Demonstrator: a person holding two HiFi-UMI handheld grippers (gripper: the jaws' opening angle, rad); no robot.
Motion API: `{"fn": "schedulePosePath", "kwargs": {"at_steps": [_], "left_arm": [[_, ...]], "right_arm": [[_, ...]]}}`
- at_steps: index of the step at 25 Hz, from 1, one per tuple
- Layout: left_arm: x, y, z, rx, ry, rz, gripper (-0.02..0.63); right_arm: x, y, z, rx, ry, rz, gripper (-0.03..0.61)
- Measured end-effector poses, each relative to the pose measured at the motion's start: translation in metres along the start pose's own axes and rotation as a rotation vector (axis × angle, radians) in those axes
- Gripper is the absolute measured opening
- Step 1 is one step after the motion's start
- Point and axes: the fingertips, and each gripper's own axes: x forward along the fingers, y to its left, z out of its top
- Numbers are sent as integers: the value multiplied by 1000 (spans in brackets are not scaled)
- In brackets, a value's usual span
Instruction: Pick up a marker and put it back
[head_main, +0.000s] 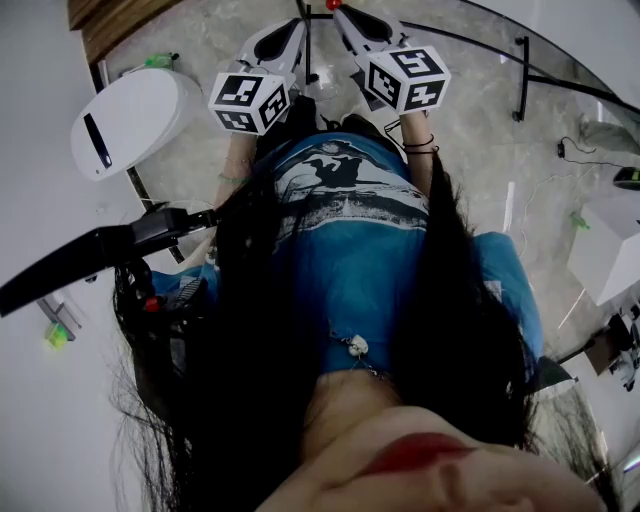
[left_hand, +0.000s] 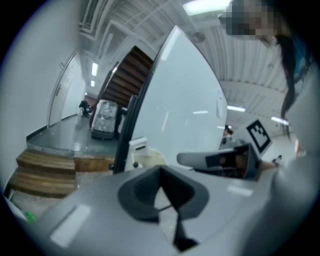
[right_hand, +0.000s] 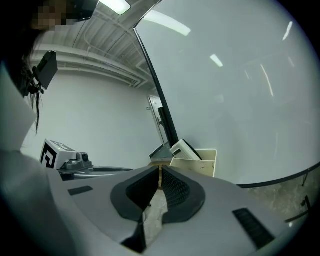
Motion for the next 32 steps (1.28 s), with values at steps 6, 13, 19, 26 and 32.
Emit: {"fn": "schedulePosePath", "kwargs": {"at_steps": [6, 13, 19, 26, 32], "left_arm": [[5, -43, -9, -3, -14, 30, -9], [-19, -83, -37, -38, -12, 128, -9], [-36, -110, -63, -58, 18, 204, -9], [-70, -114, -78, -80, 36, 272, -9], [-86, -126, -89, -95, 44, 276, -9]], "right_arm": [[-35, -2, -12, -5, 19, 65, 18], [-81, 8, -41, -16, 70, 144, 18], [-104, 9, -69, 12, 110, 205, 18], [-109, 25, -88, 50, 138, 232, 18], [-113, 25, -96, 65, 150, 209, 18]]}}
